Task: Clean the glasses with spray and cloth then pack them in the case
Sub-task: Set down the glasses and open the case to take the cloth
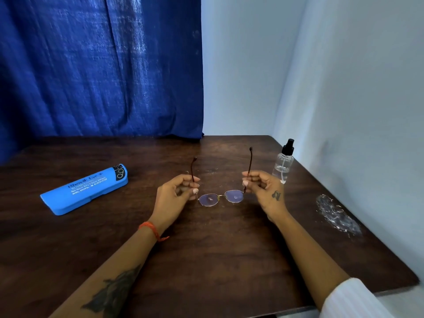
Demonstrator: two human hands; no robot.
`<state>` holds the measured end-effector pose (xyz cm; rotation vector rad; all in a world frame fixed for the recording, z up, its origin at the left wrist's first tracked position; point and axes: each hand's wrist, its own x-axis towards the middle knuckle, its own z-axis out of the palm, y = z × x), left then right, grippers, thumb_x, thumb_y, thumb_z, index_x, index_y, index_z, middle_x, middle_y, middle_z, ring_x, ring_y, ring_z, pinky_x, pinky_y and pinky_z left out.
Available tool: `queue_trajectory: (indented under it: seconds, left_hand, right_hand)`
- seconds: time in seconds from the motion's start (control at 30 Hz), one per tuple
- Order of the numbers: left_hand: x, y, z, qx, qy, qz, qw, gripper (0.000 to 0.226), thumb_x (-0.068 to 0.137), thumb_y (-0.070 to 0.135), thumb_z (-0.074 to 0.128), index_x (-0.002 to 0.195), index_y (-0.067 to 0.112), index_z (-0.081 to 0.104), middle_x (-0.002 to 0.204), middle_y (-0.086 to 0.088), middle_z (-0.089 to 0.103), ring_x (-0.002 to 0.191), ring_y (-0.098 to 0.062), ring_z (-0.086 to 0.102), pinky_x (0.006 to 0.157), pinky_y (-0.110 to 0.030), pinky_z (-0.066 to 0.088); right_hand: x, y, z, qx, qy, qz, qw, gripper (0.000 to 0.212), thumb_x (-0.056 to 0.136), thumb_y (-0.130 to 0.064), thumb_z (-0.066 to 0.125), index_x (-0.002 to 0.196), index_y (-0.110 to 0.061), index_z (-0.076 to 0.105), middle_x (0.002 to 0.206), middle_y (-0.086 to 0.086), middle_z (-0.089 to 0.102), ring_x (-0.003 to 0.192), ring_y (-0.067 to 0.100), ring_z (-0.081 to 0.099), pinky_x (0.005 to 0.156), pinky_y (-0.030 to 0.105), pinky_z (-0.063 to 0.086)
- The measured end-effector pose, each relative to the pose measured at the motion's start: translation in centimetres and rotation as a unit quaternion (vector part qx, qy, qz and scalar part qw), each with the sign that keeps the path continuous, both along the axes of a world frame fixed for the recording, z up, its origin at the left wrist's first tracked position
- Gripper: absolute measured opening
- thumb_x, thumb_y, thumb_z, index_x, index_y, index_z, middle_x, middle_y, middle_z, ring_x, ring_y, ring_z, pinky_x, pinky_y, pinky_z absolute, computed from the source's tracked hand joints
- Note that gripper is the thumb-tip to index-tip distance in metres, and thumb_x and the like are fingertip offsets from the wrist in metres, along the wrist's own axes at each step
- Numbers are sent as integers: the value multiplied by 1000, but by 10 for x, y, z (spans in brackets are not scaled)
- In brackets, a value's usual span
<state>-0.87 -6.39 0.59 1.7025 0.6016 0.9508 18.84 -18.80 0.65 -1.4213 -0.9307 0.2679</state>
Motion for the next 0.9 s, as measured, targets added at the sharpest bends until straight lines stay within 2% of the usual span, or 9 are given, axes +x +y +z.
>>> queue_trajectory:
  seconds: [0.23, 0.37, 0.47, 0.6, 0.67, 0.73, 0.83, 0.9]
  left_hand:
    - [-1, 0, -2, -2, 12, 2, 1000, 26, 80, -5, 63, 94, 16, 67, 92, -10, 70, 87, -19, 67, 74, -22, 57]
    - [-3, -4, -1, 8, 26, 7, 1000, 26, 78, -2, 65, 98, 15, 67, 91, -5, 71, 88, -19, 68, 77, -24, 56]
    - [-13, -7, 2, 24, 37, 22, 999, 32, 77, 5, 69, 106, 17, 65, 97, 3, 69, 88, -10, 67, 81, -17, 52]
    - [-36, -8, 5, 55, 53, 30, 997, 38, 77, 14, 71, 112, 23, 61, 106, 8, 65, 91, -2, 65, 79, -10, 50]
    - [-51, -6, 5, 90, 73, 37, 993, 42, 77, 18, 71, 116, 24, 59, 111, 9, 61, 97, -3, 61, 77, -10, 50]
    - [-70, 0, 5, 169, 96, 60, 979, 43, 76, 24, 72, 116, 28, 58, 114, 9, 59, 102, -4, 58, 82, -17, 51]
    - [-102, 16, 5, 313, 121, 121, 934, 39, 77, 36, 70, 114, 26, 61, 115, 6, 61, 108, -5, 54, 94, -22, 45]
    - [-125, 32, 7, 360, 131, 172, 907, 45, 77, 45, 62, 115, 21, 61, 116, -1, 62, 111, -13, 53, 100, -22, 37]
  right_hand:
    - [0, 1, -6, -37, 7, -14, 999, 22, 81, 6, 64, 96, -10, 68, 87, 8, 68, 78, 12, 65, 67, 22, 57]
    - [-2, -2, -7, -68, -13, -30, 997, 28, 79, 3, 67, 94, -20, 67, 89, 8, 69, 81, 17, 65, 75, 26, 55]
    - [-8, -12, -2, -91, -44, -100, 990, 30, 77, -5, 72, 105, -15, 66, 95, 0, 67, 84, 13, 64, 75, 15, 48]
    - [-38, -42, 6, -72, -102, -235, 964, 15, 78, -16, 72, 91, -19, 64, 82, -4, 66, 74, 8, 62, 65, 9, 40]
    - [-62, -50, 7, -44, -128, -203, 970, 14, 77, -16, 73, 85, -21, 63, 78, -7, 66, 69, 1, 61, 61, 4, 40]
    - [-89, -46, 7, -33, -170, -121, 977, 16, 76, -15, 74, 87, -22, 65, 82, -9, 65, 74, 1, 61, 61, 5, 44]
    - [-123, -24, 12, -43, -222, -2, 974, 22, 76, -18, 74, 95, -24, 65, 92, -10, 63, 78, 2, 62, 62, 7, 47]
    - [-141, -1, 21, -46, -249, 55, 966, 24, 78, -23, 73, 100, -26, 65, 97, -9, 63, 82, 3, 61, 65, 11, 49]
